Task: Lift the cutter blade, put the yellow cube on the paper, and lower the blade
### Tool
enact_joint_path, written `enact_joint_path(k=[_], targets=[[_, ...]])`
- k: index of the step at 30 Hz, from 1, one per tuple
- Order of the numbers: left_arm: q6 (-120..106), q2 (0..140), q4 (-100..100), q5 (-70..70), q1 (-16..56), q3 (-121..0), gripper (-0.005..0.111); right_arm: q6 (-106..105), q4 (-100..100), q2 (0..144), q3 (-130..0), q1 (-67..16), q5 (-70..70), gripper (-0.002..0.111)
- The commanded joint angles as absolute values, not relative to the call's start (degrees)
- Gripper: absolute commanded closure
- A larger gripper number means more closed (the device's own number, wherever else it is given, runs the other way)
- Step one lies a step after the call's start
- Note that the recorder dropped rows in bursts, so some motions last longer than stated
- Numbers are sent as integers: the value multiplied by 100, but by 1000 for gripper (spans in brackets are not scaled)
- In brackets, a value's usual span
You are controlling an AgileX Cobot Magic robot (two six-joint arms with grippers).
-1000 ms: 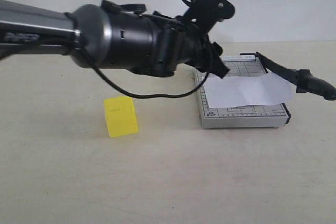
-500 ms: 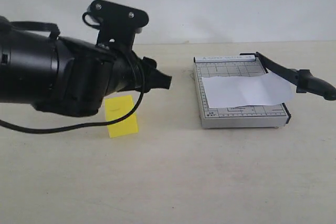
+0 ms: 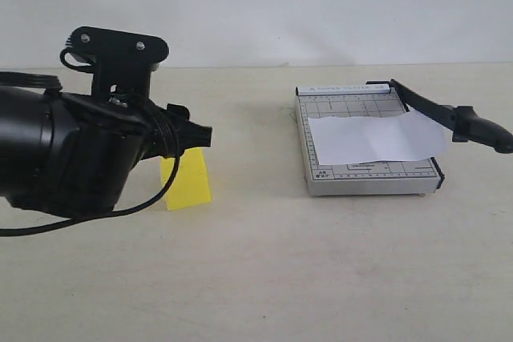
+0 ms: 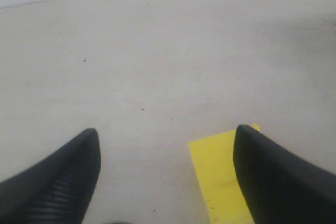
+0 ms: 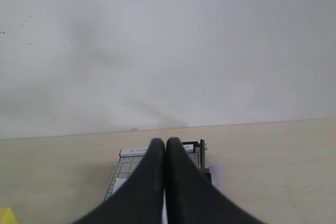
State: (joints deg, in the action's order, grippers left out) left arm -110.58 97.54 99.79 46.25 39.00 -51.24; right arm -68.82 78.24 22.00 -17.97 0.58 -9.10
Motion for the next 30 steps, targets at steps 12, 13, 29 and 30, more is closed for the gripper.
enact_joint_path(k=[12, 13, 29, 30], targets=[[-10153, 9725, 9995, 3416, 3223, -4711, 38, -6903, 7810, 2188, -1784, 46, -880, 109], [-10153, 9725, 9995, 3383, 3223, -4711, 38, -6903, 7810, 2188, -1784, 46, -880, 109], [-9789, 9667, 9995, 1986, 2853, -4711, 36, -6903, 7810, 2188, -1784, 46, -880, 109], [-9789, 9608, 9995, 2080, 2853, -4711, 36, -6903, 7810, 2188, -1784, 46, -880, 109]])
